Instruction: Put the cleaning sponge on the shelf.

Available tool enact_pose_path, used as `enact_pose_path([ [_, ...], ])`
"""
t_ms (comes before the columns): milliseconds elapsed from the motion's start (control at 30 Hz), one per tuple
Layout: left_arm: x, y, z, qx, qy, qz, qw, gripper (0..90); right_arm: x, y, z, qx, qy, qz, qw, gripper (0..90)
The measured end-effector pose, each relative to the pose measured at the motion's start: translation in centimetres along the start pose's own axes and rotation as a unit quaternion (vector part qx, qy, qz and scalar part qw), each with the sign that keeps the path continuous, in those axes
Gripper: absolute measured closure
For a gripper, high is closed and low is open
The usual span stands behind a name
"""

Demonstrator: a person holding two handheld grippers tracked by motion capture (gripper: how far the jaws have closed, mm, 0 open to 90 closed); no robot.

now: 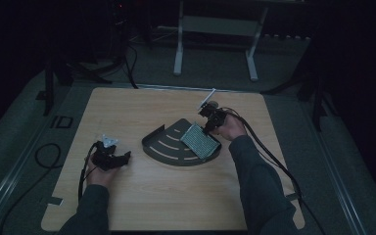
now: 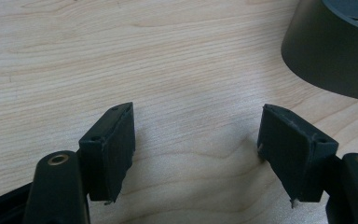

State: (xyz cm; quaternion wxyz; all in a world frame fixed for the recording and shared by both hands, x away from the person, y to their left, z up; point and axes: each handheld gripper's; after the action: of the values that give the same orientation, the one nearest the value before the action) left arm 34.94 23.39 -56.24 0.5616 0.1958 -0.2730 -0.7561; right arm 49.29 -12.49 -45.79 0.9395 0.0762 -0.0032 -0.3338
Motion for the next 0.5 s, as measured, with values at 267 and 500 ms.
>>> enact_pose_path([
  [267, 0.01, 0.0, 0.0, 0.0, 0.001, 0.0, 1.0, 28.1, 0.61, -0.49, -0.61, -0.002, -0.004, -0.005, 1.0, 89.6],
  [500, 0.01, 0.0, 0.0, 0.0, 0.0, 0.0, 1.0, 28.0, 0.76, -0.51, -0.87, -0.001, -0.003, -0.006, 1.0, 89.5],
])
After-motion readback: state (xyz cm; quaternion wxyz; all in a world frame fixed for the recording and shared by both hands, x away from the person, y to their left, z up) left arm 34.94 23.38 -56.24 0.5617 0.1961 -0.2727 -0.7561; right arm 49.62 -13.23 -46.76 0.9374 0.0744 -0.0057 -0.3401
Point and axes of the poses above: each handheld gripper's, and its own axes: z roughly backward along the jaws, y roughly out of its top, x roughly to its right, and after that the axes turned 7 degrees about -x, right-handed
